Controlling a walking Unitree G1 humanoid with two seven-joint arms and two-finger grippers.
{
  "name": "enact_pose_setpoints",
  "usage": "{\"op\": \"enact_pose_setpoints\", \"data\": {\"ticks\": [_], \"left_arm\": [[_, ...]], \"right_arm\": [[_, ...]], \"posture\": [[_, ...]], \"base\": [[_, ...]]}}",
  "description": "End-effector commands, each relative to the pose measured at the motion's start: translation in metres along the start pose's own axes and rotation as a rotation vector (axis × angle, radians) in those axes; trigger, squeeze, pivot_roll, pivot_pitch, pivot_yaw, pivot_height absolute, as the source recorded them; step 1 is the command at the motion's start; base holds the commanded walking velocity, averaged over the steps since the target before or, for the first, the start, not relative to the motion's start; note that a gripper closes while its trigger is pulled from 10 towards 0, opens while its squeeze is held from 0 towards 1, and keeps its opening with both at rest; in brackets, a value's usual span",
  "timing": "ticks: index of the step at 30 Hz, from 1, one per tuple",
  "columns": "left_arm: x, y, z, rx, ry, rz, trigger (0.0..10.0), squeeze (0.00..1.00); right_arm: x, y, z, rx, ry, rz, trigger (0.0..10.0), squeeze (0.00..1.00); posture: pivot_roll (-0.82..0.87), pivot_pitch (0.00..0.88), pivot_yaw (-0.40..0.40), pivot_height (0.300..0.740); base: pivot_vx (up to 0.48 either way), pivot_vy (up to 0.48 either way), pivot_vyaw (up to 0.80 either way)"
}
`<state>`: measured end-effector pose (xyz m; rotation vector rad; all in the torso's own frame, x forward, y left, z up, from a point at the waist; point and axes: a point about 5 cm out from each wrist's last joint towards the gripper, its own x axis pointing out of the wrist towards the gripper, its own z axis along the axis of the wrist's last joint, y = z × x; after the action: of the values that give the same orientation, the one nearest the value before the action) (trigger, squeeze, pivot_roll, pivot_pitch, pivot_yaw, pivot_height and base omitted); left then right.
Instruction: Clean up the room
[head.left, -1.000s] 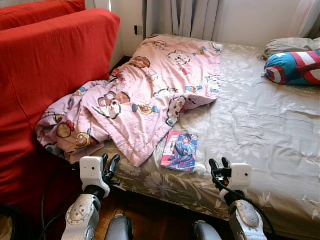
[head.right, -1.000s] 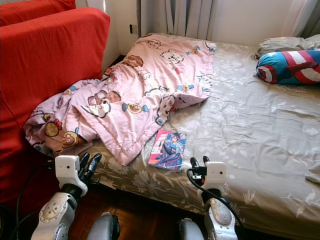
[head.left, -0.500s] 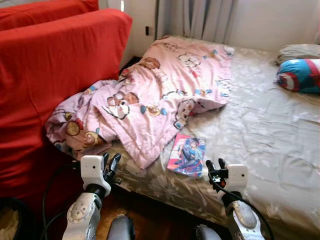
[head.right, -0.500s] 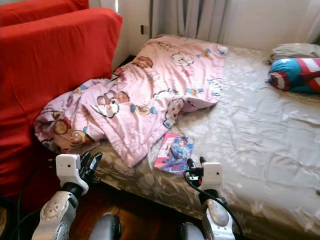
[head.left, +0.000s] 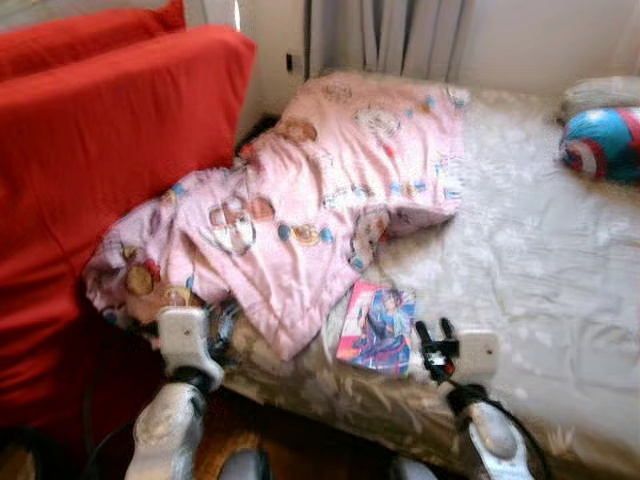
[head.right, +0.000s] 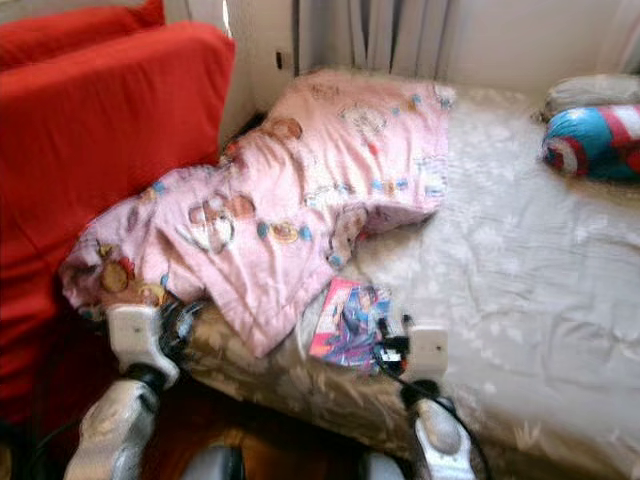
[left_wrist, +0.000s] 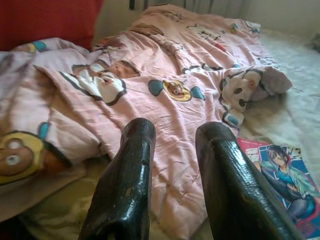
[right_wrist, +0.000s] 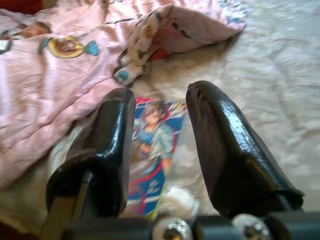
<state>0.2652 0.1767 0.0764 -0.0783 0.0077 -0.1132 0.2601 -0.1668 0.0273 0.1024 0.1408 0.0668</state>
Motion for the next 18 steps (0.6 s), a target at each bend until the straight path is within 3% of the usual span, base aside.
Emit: {"op": "enact_pose_setpoints", "data": {"ticks": [1, 18], "left_arm": [[-0.0022, 0.0068, 0.0023, 0.007, 0.001, 0.014, 10.0, 0.00], [-0.0007, 0.0062, 0.0048, 0.000, -0.010, 0.006, 10.0, 0.00]], "right_arm": [[0.0015, 0.0063, 0.0002, 0.016, -0.004, 0.010, 10.0, 0.00], [0.0041, 0.0063, 0.0021, 0.013, -0.011, 0.000, 10.0, 0.00]], "posture": [[-0.02, 0.100, -0.030, 0.627], [-0.02, 0.109, -0.027, 0.627]], "base": [[0.000, 0.000, 0.00], [0.028, 0.000, 0.00]]}}
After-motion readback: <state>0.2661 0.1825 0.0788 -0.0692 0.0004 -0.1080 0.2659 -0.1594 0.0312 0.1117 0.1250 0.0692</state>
